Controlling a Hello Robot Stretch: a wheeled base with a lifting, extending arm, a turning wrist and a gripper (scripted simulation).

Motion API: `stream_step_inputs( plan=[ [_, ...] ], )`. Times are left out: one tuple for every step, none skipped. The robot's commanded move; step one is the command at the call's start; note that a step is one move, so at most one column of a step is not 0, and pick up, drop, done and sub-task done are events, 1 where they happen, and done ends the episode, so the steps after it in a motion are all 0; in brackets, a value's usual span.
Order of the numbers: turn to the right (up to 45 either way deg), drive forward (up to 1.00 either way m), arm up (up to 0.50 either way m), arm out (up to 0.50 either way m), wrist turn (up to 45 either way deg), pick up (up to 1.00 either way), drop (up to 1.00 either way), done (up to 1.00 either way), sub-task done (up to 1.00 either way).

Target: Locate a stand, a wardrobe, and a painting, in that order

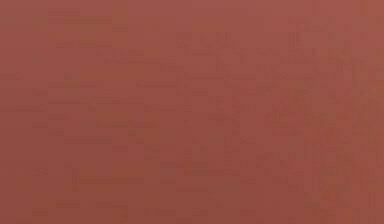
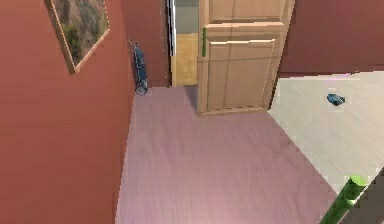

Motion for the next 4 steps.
stream_step_inputs(
  plan=[
    [45.0, 0.0, 0.0, 0.0, 0.0, 0.0, 0.0, 0.0, 0.0],
    [45.0, 0.0, 0.0, 0.0, 0.0, 0.0, 0.0, 0.0, 0.0],
    [6.0, 0.0, 0.0, 0.0, 0.0, 0.0, 0.0, 0.0, 0.0],
    [0.0, 0.45, 0.0, 0.0, 0.0, 0.0, 0.0, 0.0, 0.0]
  ],
)
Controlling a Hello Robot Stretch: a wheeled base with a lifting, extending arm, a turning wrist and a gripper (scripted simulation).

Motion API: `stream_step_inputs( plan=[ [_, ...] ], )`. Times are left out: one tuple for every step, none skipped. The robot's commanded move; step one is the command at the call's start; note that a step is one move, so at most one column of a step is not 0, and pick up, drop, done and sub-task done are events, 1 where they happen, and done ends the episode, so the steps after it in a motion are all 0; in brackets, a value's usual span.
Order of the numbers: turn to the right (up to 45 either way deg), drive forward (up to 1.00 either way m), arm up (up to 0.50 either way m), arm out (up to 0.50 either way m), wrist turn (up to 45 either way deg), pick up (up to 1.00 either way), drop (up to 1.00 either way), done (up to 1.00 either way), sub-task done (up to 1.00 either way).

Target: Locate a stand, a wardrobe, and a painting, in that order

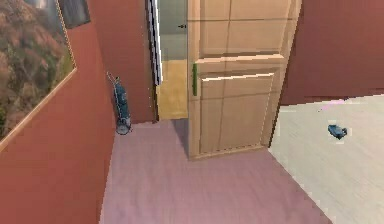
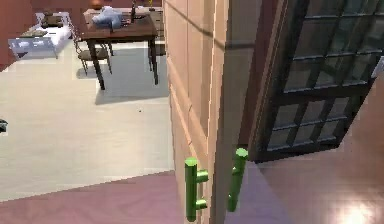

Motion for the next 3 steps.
stream_step_inputs(
  plan=[
    [27.0, 0.0, 0.0, 0.0, 0.0, 0.0, 0.0, 0.0, 0.0],
    [0.0, 0.15, 0.0, 0.0, 0.0, 0.0, 0.0, 0.0, 0.0],
    [-45.0, 0.0, 0.0, 0.0, 0.0, 0.0, 0.0, 0.0, 0.0]
  ],
)
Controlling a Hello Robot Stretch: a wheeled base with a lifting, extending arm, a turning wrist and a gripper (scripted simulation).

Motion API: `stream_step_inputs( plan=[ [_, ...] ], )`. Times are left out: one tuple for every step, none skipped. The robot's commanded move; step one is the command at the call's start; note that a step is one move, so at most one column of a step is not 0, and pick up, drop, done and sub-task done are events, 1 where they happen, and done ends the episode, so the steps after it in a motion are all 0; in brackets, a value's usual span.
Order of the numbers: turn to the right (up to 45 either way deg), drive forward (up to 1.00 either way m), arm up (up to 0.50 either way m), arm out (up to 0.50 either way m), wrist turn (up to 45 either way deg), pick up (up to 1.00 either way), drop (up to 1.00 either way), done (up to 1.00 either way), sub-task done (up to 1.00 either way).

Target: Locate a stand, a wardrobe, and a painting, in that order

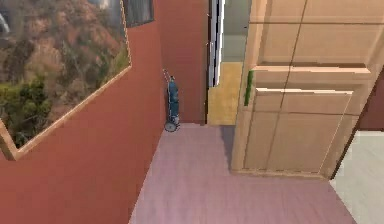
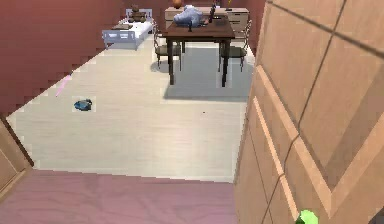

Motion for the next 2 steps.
stream_step_inputs(
  plan=[
    [-24.0, 0.0, 0.0, 0.0, 0.0, 0.0, 0.0, 0.0, 0.0],
    [0.0, 0.0, 0.0, 0.0, 0.0, 0.0, 0.0, 1.0, 0.0]
  ],
)
